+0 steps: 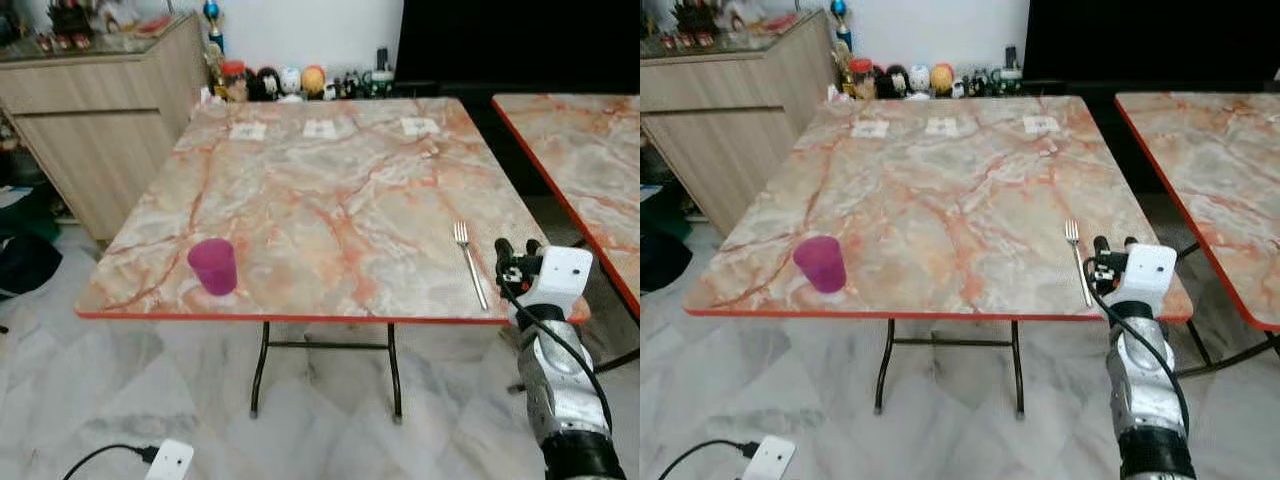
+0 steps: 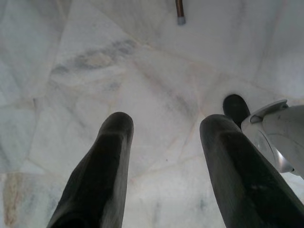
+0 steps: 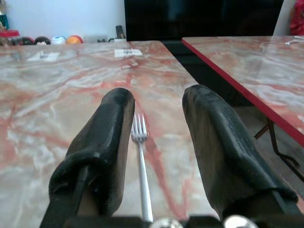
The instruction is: Setting the table
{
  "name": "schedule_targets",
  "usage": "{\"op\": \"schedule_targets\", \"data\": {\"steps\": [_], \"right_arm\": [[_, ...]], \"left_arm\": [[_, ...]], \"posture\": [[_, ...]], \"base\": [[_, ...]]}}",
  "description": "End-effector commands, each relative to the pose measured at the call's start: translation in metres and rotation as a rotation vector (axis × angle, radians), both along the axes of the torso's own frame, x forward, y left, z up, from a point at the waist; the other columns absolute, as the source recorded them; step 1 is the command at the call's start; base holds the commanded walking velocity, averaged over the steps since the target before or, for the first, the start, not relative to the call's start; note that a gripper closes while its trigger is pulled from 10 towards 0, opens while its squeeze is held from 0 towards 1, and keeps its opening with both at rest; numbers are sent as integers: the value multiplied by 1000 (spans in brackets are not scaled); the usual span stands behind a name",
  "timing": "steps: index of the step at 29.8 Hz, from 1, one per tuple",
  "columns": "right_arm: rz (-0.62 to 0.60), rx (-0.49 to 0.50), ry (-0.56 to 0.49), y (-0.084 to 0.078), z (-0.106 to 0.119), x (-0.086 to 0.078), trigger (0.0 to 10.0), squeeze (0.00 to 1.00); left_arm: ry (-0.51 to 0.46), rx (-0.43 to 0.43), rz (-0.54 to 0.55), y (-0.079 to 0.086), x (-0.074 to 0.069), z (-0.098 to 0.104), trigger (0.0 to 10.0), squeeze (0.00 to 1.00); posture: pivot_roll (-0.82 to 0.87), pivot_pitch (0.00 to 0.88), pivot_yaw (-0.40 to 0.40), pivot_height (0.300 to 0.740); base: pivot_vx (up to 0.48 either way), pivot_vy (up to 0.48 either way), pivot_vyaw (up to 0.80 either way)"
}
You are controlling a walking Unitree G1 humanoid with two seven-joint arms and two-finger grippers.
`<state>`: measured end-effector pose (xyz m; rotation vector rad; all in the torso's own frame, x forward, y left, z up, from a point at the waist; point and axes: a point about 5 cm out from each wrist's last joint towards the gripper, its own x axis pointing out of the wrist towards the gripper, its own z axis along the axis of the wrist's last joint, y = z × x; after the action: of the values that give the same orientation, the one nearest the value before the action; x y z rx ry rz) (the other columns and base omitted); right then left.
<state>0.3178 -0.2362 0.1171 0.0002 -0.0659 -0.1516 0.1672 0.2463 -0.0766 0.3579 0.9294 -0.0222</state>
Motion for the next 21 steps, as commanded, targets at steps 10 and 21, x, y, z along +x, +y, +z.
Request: {"op": "schedule_targets", "data": {"steps": [10, 21], "right_arm": [[18, 6, 11, 4, -2, 1, 10000, 0], [35, 24, 59, 9, -12, -2, 10000, 0]], "left_arm": [[6, 10, 3, 5, 2, 2, 10000, 0], [-1, 11, -2, 2, 4, 2, 10000, 0]], "posture": [[53, 0, 24, 740], [54, 0, 23, 740]], "base": [[368, 0, 0], [155, 0, 0]]}}
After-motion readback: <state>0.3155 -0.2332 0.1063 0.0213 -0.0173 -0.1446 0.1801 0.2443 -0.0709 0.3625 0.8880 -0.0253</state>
